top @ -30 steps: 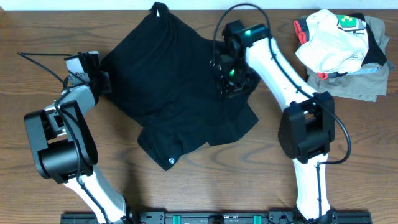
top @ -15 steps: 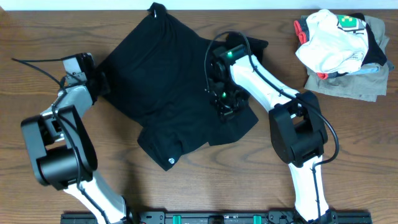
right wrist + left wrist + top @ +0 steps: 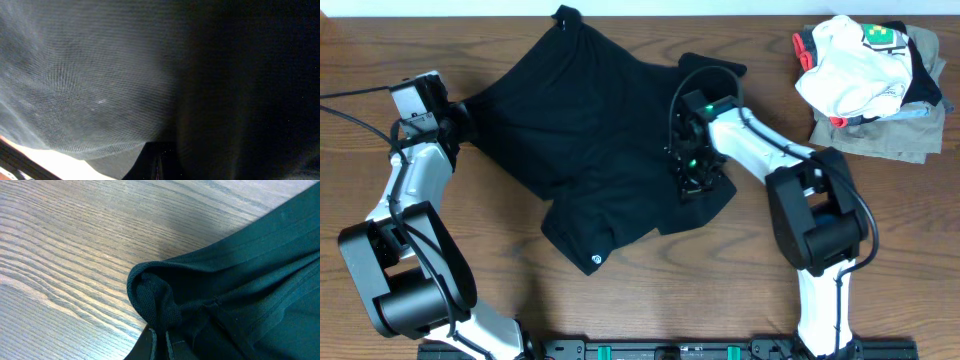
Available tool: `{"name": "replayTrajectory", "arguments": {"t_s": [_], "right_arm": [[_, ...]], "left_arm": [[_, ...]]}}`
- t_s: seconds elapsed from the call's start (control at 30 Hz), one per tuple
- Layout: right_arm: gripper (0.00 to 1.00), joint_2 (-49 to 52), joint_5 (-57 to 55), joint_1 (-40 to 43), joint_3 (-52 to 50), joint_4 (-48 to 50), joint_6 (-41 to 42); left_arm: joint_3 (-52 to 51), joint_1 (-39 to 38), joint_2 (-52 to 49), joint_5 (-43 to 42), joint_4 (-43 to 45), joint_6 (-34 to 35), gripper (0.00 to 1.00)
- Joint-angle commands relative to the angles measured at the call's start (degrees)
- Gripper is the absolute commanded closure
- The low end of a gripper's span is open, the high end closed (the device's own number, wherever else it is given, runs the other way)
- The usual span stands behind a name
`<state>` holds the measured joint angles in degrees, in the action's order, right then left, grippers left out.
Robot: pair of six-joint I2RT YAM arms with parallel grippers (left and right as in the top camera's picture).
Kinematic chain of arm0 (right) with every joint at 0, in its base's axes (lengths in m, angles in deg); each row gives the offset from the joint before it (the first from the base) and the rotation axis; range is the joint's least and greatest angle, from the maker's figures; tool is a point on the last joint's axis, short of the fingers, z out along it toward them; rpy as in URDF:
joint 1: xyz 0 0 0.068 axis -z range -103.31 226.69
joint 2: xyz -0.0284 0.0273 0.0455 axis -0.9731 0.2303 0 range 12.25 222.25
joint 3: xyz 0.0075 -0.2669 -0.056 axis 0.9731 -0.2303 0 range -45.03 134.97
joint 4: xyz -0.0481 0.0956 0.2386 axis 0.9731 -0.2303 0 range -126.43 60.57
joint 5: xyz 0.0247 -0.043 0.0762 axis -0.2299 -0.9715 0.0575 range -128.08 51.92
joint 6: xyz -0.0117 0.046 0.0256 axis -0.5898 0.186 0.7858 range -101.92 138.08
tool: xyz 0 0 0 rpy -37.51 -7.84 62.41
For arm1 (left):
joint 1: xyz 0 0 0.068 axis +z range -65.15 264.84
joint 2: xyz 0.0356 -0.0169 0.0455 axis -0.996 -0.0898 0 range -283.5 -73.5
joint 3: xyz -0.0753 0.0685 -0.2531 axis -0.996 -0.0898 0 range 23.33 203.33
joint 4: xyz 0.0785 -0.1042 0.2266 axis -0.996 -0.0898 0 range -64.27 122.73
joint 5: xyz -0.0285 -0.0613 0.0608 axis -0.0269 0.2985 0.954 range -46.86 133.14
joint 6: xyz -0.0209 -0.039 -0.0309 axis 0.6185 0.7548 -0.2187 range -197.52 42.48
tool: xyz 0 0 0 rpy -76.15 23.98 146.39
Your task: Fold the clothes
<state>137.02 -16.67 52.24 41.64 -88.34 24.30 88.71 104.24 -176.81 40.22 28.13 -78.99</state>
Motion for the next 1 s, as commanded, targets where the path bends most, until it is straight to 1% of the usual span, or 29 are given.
{"name": "replayTrajectory", "arguments": {"t_s": [0.0,0.1,0.17,0.27,0.4,0.47,0.63,0.77,0.83,0.9,0.97], "right_arm": [[0.96,4.1,-12.2,6.0,-3.0,5.5,1.4],[0.89,4.1,-11.2,9.7,-3.0,10.8,0.7],[0.87,4.1,-10.2,11.7,-3.0,13.8,0.1],[0.85,4.1,-10.3,13.3,-3.0,17.5,-1.2],[0.82,4.1,-12.0,14.6,-2.7,22.8,-2.7],[0.77,4.1,-13.3,15.5,-1.7,24.8,-2.8],[0.76,4.1,-13.7,18.2,2.8,25.7,-4.2],[0.75,4.1,-13.7,20.1,7.0,25.6,-5.7],[0.75,4.1,-13.7,20.8,9.3,23.8,-5.9],[0.76,4.1,-13.1,21.1,12.5,19.3,-5.9],[0.57,4.0,-11.8,21.1,16.2,13.9,-6.3]], "left_arm": [[0.3,0.4,0.7,1.1,-0.1,0.3,0.94],[0.3,0.4,0.7,1.1,-0.6,0.3,0.94],[0.3,0.4,0.7,1.1,-1.8,0.3,0.94],[0.3,0.3,0.7,1.0,-5.7,0.3,0.94],[0.3,0.4,0.6,1.0,-13.2,5.0,0.94],[-0.1,0.3,0.6,1.0,-16.5,6.6,0.94],[-0.5,0.3,0.6,0.8,-23.3,9.3,0.94],[-0.5,0.2,0.6,-2.4,-27.4,10.8,0.94],[-0.5,0.1,0.6,-3.4,-29.0,10.8,0.94],[-0.5,0.1,0.6,-3.6,-29.9,10.8,0.94],[-0.5,0.1,0.6,-3.7,-30.5,10.8,0.94]]}}
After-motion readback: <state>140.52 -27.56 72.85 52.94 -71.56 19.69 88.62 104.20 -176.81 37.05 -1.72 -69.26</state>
